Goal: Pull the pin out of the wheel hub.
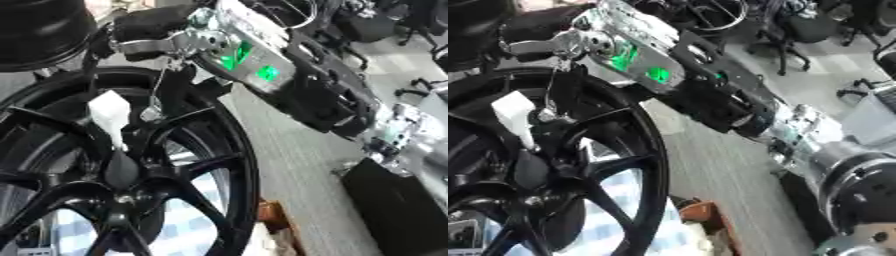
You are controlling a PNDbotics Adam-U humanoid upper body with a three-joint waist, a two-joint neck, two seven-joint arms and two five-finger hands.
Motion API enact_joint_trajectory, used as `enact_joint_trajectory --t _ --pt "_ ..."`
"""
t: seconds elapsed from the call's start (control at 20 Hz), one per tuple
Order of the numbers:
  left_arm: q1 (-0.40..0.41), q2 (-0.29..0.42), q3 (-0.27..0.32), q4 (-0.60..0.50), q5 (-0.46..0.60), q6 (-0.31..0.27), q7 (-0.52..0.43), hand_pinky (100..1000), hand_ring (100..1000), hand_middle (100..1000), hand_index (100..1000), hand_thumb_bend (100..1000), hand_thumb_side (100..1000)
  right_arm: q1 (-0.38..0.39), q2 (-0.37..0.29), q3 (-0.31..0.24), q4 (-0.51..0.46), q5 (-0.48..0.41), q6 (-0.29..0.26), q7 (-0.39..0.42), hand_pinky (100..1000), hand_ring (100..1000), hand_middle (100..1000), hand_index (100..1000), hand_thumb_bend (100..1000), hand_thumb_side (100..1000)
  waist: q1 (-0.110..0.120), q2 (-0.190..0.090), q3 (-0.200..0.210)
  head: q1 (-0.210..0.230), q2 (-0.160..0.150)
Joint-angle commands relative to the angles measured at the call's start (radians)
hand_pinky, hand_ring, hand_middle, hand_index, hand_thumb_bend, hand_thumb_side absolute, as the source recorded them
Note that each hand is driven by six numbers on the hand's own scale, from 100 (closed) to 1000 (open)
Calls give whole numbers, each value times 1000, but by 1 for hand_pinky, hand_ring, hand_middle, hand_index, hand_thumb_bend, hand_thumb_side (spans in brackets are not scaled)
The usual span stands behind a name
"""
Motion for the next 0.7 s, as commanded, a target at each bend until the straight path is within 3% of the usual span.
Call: enact_joint_trajectory --t 0.05,0.7 --pt "-12 -2 -3 -16 -6 5 -1 793 645 602 766 100 811 -8 -8 5 -6 28 7 -4 922 905 855 881 412 255 5 -9 1 -4 -12" --pt "-18 -13 -9 -16 -38 14 -4 794 643 603 763 101 837 -5 13 25 -6 42 37 2 915 899 854 877 372 265 -9 22 9 10 -10"
